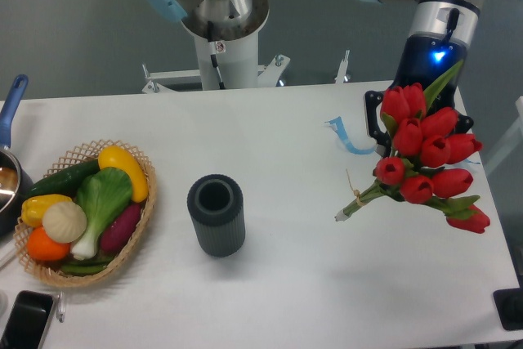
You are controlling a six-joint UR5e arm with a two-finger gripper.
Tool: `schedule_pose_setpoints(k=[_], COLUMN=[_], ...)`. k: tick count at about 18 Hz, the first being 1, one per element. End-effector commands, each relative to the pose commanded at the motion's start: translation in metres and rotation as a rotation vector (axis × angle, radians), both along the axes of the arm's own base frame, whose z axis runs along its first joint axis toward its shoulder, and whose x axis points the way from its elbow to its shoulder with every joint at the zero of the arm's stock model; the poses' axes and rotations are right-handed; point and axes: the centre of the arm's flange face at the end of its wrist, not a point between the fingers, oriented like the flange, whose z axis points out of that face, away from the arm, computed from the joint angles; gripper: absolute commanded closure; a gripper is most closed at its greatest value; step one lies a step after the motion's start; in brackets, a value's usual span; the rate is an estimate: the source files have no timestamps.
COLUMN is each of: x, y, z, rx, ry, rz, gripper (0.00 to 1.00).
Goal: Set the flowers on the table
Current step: 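Lift the red tulip bouquet slightly with the gripper, then carry the held tulips toward the grey cup and lower them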
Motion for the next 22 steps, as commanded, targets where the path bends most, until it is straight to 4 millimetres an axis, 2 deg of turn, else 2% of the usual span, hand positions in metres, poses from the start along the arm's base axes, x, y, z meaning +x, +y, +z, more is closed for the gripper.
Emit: schedule_pose_setpoints(k=[2,17,22], x=[0.003,0.01,0.019], y=[0.0,-0.012,0.001], z=[-0.005,0.009,0.001], rx=[-0.008,-0.161,-0.237], ry=[-0.006,0.074,0.098], rz=[0.001,0.112,0.123], gripper=[0.56,0.57,0.6])
